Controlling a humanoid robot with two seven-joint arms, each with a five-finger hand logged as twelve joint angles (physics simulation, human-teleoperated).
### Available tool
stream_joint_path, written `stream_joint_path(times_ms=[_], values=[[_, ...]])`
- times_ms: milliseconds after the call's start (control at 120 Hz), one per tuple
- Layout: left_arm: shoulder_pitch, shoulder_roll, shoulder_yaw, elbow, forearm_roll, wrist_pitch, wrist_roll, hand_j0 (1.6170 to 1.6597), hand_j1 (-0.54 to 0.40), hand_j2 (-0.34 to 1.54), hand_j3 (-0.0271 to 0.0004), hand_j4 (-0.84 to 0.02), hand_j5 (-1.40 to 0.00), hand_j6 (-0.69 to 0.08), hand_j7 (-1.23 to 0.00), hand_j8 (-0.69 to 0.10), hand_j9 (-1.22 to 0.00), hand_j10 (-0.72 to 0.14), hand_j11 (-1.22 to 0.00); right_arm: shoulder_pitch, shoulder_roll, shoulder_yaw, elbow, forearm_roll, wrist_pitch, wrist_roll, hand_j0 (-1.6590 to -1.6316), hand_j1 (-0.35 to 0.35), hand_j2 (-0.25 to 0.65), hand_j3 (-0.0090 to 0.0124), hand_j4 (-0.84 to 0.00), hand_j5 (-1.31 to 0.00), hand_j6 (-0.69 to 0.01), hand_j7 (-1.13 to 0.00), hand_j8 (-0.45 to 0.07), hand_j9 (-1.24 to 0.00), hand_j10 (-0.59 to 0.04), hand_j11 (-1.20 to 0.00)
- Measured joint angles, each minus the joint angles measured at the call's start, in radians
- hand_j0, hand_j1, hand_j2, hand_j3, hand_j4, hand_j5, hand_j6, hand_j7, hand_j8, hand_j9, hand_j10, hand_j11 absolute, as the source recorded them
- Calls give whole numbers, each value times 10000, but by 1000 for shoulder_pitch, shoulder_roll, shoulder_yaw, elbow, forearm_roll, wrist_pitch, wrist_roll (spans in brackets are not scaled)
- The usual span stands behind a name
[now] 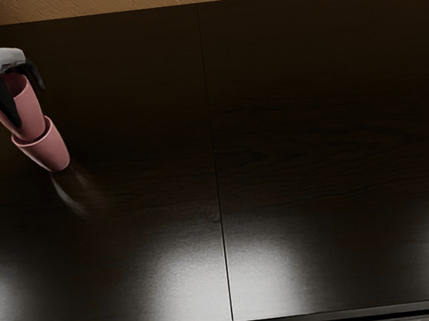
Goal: Pick up cup and place in cup with left hand
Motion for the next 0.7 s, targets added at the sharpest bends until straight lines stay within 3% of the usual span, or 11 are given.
stream_joint_path(times_ms=[367,442,700], values=[[22,-25,0,-1,-2,1,0,16526,-905,868,0,-5032,-6643,-4183,-6782,-2793,-6744,-3133,-6790,0,0,0,0,0,0,0,-16581,-3160,-55,0,-275,-358,-275,-358,-275,-358,-275,-358],[21,-36,0,-2,-4,0,0,16526,-709,425,0,-5045,-6616,-4306,-6726,-2967,-6678,-3554,-6739,0,0,0,0,0,0,0,-16581,-3160,-55,0,-275,-358,-275,-358,-275,-358,-274,-358],[29,-45,0,-2,-9,-3,0,16527,-1048,673,0,-4974,-6662,-4055,-6811,-2515,-6734,-3174,-6785,0,0,0,0,0,0,0,-16581,-3160,-55,0,-275,-358,-276,-358,-275,-358,-275,-358]])
